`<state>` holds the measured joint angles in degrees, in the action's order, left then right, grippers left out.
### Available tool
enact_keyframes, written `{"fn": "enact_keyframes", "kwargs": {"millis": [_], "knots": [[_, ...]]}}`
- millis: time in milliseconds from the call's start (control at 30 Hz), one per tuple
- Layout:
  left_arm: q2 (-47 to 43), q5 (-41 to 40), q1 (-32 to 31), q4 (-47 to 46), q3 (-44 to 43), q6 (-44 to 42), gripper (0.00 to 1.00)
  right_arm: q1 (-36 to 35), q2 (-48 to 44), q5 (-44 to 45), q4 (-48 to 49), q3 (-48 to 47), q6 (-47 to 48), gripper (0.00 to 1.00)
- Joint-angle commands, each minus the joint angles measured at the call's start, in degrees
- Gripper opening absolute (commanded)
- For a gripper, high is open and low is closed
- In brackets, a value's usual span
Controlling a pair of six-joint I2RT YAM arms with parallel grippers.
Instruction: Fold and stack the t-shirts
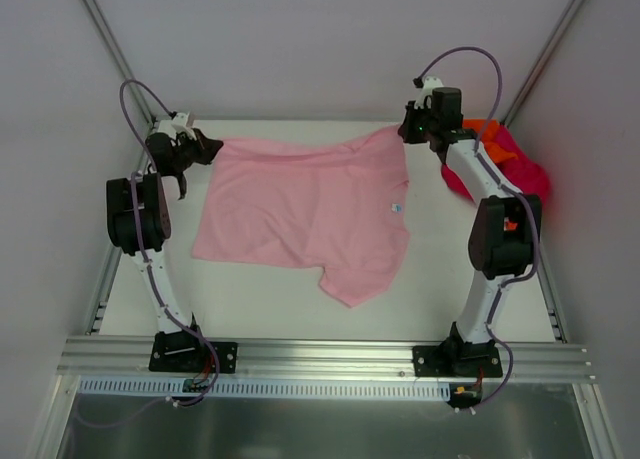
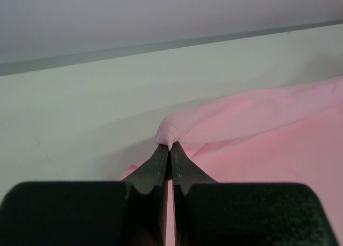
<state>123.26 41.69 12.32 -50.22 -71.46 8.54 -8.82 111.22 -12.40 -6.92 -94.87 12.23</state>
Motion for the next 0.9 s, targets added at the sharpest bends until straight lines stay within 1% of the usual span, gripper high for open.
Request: {"fn": "enact_keyframes", "kwargs": {"millis": [0,67,267,400,467,600,667,867], "knots": [[-4.6,4.9,1.5,-8.6,2.0,-0.7,0.0,0.1,-6.2,-1.7,3.5,3.1,-0.8,0.01],[-5.0,5.8,1.7,-10.0,2.8,-0.2,0.0,0.1,-7.1,-2.4,3.4,4.6,-0.6,0.01],[-6.6,6.4,3.0,-10.0,6.3,-1.4,0.0,0.1,-10.8,-4.7,2.9,10.1,0.1,0.01],[-6.8,7.4,3.9,-10.3,7.6,-1.5,0.0,0.1,-12.2,-4.7,3.1,13.5,0.5,0.01],[-7.1,8.5,4.2,-12.0,8.4,-1.1,0.0,0.1,-12.5,-4.9,3.0,14.9,0.7,0.01],[-7.9,8.5,4.7,-12.6,10.0,-1.0,0.0,0.1,-13.7,-4.9,3.2,17.1,0.8,0.01],[-8.7,9.5,4.9,-11.8,10.5,-1.3,0.0,0.0,-14.4,-4.9,3.7,18.3,0.6,0.01],[-10.8,11.2,6.1,-3.9,10.4,-5.4,0.0,0.0,-15.0,-5.7,3.3,20.7,0.1,0.01]]}}
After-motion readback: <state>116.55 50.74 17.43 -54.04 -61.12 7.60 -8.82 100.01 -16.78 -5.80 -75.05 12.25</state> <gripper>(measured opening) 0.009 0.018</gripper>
